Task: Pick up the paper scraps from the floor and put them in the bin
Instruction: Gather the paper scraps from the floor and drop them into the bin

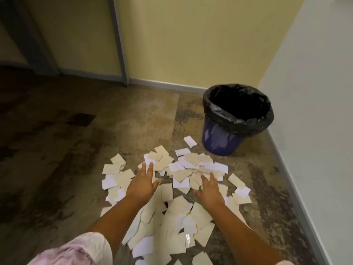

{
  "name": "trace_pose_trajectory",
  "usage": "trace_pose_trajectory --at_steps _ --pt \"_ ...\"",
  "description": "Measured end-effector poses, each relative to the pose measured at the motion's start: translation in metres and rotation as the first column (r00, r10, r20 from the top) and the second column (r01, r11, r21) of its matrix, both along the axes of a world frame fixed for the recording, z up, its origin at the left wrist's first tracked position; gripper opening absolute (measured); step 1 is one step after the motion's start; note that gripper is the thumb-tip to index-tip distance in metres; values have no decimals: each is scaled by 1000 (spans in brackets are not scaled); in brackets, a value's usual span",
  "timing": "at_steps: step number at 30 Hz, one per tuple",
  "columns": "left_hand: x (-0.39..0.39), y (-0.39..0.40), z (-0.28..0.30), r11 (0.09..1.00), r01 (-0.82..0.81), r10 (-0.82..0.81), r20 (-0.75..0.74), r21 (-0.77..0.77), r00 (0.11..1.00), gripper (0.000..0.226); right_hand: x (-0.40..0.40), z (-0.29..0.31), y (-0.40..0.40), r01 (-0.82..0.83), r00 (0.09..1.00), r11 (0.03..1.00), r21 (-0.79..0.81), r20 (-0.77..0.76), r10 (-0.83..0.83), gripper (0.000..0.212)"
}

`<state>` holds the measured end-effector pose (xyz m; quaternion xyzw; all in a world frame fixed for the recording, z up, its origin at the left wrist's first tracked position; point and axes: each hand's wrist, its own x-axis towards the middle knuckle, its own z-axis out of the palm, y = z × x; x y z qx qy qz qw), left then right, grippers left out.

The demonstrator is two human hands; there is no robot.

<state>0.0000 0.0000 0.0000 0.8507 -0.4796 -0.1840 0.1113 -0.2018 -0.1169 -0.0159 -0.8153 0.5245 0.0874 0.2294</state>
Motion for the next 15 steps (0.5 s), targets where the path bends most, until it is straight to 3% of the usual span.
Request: trace_pose_trajectory --at_steps 4,7,10,13,15 --pt "-15 29 -53 948 77 -19 -187 308 982 77 -28 -59 30 -58 993 973 224 -89 79 76" --pt "-36 55 -84 908 117 -2 -276 403 961 83 -46 -96 58 -118 979 912 393 -109 174 89" --pt "-59 80 -110 883 144 -14 -281 447 960 91 -51 -113 75 -162 960 936 312 -170 223 82" --pt "-75 96 -129 865 97 -22 -156 493 988 96 -53 -109 78 -119 981 945 305 -112 160 94" --pt "-90 100 -133 862 22 28 -90 507 996 99 -60 -104 77 -126 968 950 287 -173 181 102"
